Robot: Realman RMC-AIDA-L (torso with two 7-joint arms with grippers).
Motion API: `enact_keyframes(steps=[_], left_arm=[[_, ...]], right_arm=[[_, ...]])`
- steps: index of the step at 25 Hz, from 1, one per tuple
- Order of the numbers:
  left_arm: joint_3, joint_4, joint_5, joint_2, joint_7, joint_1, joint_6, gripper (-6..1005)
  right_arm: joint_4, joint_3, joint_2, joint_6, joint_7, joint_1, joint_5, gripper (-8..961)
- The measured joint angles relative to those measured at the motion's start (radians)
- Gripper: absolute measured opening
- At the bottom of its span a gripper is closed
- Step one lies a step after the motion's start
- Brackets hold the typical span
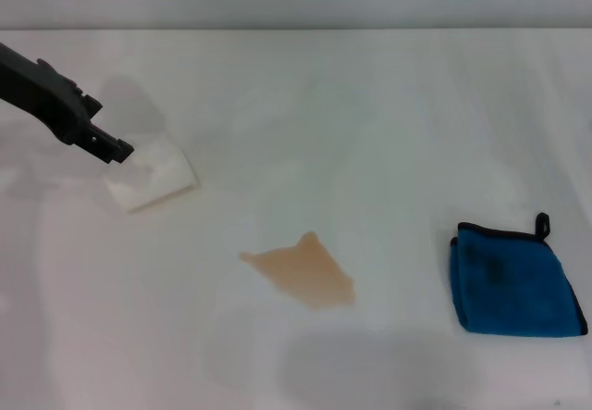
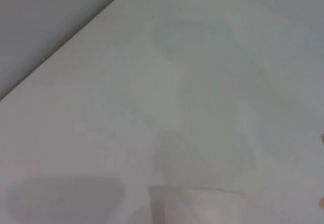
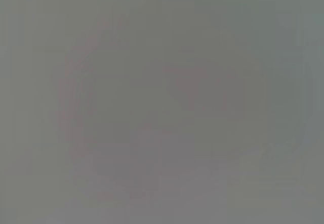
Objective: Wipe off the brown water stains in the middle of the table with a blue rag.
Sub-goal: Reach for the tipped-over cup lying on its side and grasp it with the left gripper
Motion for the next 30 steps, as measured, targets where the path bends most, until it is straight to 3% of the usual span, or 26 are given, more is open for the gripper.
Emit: enact_keyframes(steps=[30], left_arm=[[0.032, -0.176, 0.091, -0.073, 0.082, -0.066, -0.215, 849]], right_arm=[[0.000, 0.005, -0.002, 0.004, 0.000, 0.000, 0.000, 838]])
